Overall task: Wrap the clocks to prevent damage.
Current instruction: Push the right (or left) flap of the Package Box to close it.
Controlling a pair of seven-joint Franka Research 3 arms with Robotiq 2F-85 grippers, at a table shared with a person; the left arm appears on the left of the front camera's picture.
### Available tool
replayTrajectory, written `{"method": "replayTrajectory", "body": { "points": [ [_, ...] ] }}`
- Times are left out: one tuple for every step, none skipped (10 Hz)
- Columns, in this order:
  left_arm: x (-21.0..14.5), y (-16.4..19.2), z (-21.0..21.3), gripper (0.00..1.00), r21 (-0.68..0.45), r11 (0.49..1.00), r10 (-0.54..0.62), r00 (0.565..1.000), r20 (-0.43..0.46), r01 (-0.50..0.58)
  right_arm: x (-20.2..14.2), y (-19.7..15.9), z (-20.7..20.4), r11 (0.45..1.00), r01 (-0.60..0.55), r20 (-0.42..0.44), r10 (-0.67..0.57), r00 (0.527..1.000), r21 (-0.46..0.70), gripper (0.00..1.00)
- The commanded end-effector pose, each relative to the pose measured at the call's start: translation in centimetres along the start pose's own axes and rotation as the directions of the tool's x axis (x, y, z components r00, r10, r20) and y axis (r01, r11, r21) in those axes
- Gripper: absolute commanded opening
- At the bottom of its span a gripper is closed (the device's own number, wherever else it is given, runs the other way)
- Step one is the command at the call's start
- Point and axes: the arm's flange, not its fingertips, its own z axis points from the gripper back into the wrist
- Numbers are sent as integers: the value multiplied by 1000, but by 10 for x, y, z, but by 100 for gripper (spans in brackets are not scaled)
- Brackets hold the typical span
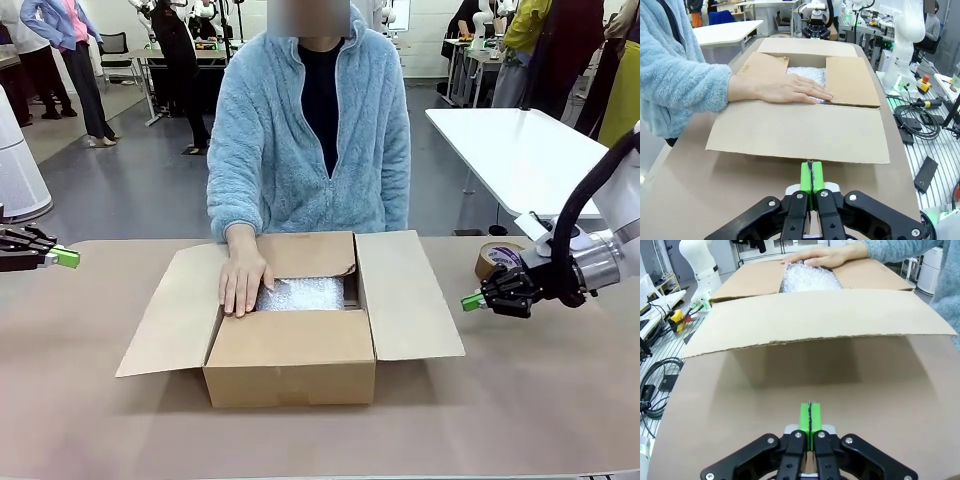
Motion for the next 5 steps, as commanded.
{"method": "replayTrajectory", "body": {
  "points": [
    [1,-2,0,0,8,1000,-3,1000,2,3,-6,-10,-23,1000,12,25,-12,1000,-11,1],
    [1,-2,0,0,8,1000,-3,1000,2,3,-6,-12,-28,1000,20,60,-20,998,-13,1],
    [1,-2,0,0,8,1000,-3,1000,2,3,-7,-14,-32,999,35,114,-34,993,-8,1],
    [1,-2,0,0,8,1000,-3,1000,2,3,-9,-16,-37,998,60,147,-60,987,4,1],
    [1,-2,0,0,8,1000,-3,1000,2,3,-11,-15,-44,996,76,183,-82,980,38,1]
  ]
}}
